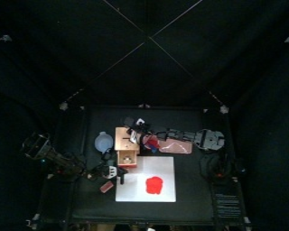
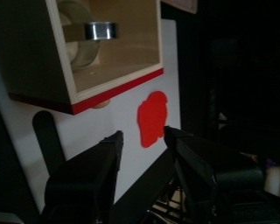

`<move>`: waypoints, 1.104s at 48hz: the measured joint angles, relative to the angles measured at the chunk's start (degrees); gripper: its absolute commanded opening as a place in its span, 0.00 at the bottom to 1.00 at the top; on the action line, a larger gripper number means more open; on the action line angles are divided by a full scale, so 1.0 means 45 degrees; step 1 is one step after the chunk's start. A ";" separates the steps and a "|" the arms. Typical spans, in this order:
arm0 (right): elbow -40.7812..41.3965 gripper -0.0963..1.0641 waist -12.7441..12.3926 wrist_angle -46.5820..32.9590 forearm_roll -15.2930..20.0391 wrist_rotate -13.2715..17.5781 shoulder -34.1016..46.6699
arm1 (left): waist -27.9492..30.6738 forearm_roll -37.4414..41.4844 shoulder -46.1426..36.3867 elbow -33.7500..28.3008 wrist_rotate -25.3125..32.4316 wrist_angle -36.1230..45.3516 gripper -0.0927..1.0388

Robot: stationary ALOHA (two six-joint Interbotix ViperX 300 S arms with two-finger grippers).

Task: Get the cutter from the drawer then cut the dough then place the extra dough in the bowl
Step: Place the cutter on the board

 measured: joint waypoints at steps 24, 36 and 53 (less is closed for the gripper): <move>0.1133 0.74 0.2441 0.0586 -0.0723 0.0039 -0.1797 | 0.1387 0.4766 -0.1719 0.2383 -0.0078 0.0488 0.79; 0.1582 0.74 0.2676 -0.0078 -0.0879 0.0098 -0.1758 | 0.1719 0.4941 -0.2500 0.2715 -0.0039 0.0488 0.79; 0.1582 0.74 0.2969 -0.0195 -0.0938 0.0059 -0.0820 | 0.1875 0.4941 -0.2500 0.2793 -0.0039 0.0488 0.79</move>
